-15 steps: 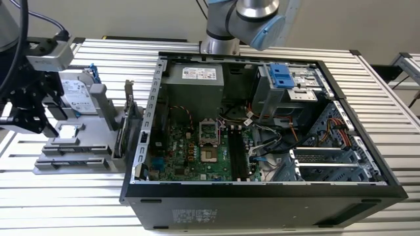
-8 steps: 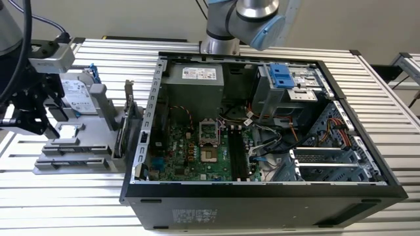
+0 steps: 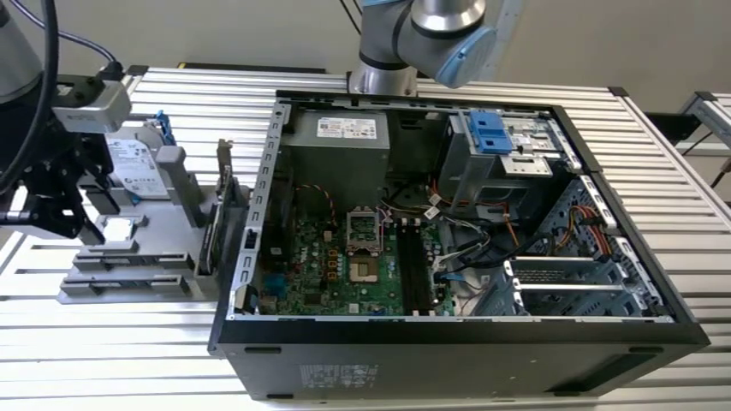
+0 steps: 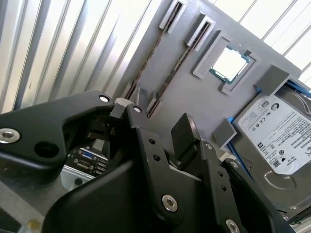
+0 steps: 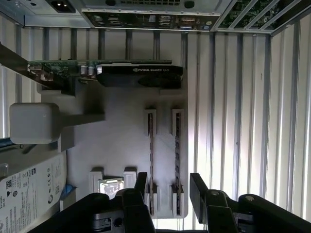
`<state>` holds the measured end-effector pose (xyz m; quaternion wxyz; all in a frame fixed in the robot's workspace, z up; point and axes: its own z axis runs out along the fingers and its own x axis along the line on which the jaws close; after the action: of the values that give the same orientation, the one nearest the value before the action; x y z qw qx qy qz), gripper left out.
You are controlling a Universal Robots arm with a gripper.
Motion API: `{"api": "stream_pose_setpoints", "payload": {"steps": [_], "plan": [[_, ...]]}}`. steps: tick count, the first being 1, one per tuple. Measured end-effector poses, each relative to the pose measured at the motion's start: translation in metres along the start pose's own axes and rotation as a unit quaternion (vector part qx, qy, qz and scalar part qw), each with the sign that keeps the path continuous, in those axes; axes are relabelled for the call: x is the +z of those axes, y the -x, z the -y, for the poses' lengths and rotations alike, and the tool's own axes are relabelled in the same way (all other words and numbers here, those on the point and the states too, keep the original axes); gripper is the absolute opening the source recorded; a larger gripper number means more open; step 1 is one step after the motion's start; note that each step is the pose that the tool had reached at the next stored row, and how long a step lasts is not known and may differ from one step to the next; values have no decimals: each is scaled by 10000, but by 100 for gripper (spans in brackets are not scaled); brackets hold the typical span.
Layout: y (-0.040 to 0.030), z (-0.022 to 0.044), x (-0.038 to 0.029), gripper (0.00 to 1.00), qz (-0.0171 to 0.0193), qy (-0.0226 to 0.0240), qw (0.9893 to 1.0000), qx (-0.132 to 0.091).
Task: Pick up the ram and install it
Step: 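Pick up the ram and move it above insertion slot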
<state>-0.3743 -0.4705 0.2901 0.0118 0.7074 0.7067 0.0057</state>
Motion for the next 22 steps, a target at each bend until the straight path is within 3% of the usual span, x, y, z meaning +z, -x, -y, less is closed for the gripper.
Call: {"api": "stream_pose_setpoints", "payload": {"steps": [22], "plan": [[16, 6, 168, 100, 0, 0, 10000, 0]]}}
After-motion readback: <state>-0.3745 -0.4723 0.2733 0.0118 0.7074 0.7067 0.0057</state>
